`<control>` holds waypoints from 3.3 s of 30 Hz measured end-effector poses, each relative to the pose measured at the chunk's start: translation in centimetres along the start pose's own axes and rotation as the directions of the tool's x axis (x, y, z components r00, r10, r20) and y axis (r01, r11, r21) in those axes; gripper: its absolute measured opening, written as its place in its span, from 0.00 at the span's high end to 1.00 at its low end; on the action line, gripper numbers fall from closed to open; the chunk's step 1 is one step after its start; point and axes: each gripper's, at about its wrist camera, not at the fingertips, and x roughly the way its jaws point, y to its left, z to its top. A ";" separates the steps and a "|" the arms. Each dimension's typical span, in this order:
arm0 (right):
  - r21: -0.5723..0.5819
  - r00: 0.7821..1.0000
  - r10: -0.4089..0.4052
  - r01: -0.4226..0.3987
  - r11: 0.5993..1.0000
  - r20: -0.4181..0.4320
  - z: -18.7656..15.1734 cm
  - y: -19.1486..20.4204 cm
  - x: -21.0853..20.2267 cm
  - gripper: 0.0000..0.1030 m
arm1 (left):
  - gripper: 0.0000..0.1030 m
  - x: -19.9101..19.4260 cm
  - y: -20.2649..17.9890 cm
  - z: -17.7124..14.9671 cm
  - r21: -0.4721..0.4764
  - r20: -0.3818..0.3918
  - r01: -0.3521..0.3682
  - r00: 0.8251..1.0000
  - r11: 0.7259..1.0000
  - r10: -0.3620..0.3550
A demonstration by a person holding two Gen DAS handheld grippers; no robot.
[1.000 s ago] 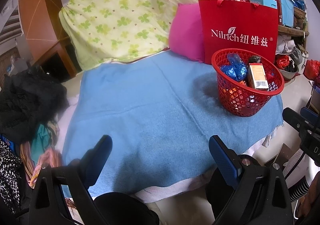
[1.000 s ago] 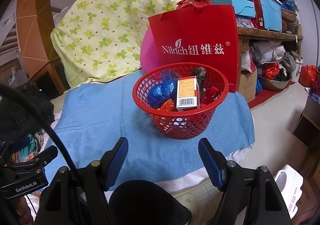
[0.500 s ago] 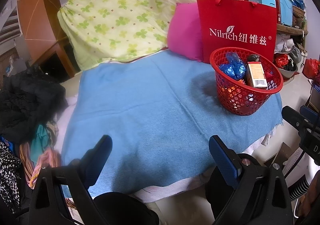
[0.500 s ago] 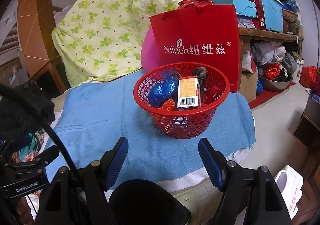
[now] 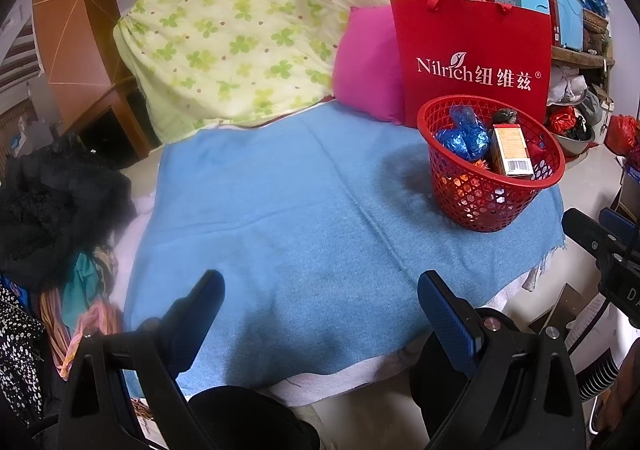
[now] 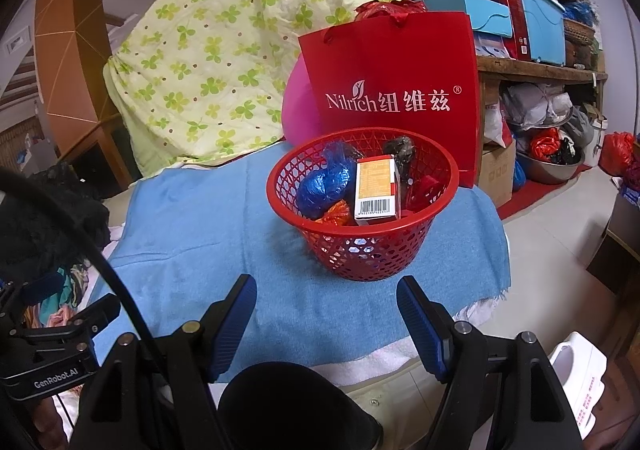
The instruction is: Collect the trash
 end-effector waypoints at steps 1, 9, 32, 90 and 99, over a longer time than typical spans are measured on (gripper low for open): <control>0.000 1.000 0.001 -0.001 1.000 0.000 0.1 0.0 0.0 0.26 | 0.06 0.0 0.0 0.0 0.001 0.000 0.000 1.000 1.000 0.000; 0.003 1.000 0.001 -0.001 1.000 0.002 0.1 0.0 0.0 0.26 | 0.06 -0.2 0.1 0.2 0.010 0.003 0.004 1.000 1.000 -0.004; 0.019 0.996 0.020 -0.022 1.000 0.085 1.2 0.4 -3.2 0.26 | 0.06 -0.6 -0.1 0.4 0.066 -0.008 -0.014 1.000 0.998 0.014; -0.083 0.995 -0.048 0.056 0.995 0.089 4.2 3.4 -5.7 0.26 | 0.06 -4.8 4.0 2.6 -0.014 0.104 -0.027 0.994 1.000 0.029; -0.100 0.993 -0.069 0.079 0.992 0.092 6.8 2.8 -5.2 0.26 | 0.06 -3.9 3.2 6.2 0.013 0.126 -0.016 0.992 1.000 0.014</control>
